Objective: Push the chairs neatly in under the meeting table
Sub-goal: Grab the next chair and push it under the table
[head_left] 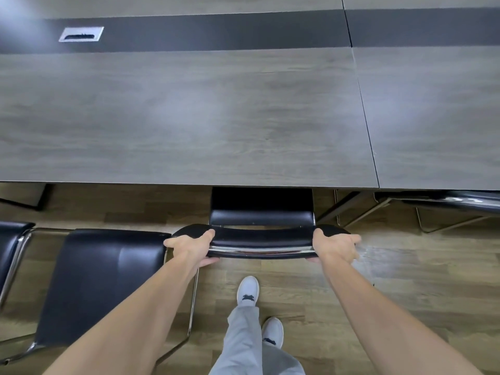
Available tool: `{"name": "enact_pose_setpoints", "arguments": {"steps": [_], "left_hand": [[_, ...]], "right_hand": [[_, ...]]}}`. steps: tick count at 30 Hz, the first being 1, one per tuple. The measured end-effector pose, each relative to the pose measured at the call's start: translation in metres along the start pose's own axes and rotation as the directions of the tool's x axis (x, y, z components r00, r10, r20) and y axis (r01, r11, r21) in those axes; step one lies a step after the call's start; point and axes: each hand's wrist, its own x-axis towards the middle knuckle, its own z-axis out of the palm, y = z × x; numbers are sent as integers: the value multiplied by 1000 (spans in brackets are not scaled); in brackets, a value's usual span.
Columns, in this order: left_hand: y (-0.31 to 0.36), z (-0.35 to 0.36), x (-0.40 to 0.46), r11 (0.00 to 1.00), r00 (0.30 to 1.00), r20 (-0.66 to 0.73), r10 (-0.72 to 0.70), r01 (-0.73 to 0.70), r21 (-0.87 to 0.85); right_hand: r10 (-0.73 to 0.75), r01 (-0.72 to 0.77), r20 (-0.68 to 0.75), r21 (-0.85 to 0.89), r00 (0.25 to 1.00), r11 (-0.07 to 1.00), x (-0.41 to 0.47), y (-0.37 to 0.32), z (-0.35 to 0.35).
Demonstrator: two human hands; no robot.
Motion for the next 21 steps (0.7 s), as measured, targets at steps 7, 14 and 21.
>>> {"name": "enact_pose_setpoints", "arguments": {"steps": [7,14,21], "left_hand": [[35,9,18,1000,1000,5,-30,30,-2],[64,18,31,1000,999,50,1,-2,7],[83,25,39,999,1000,17,-4,3,33]], "right_hand": [[0,0,-14,-26,1000,1000,15,-29,13],[-89,88,-29,-48,996,995,29,-51,17],[-116,114,-66,-44,991,993,33,-67,24]]}}
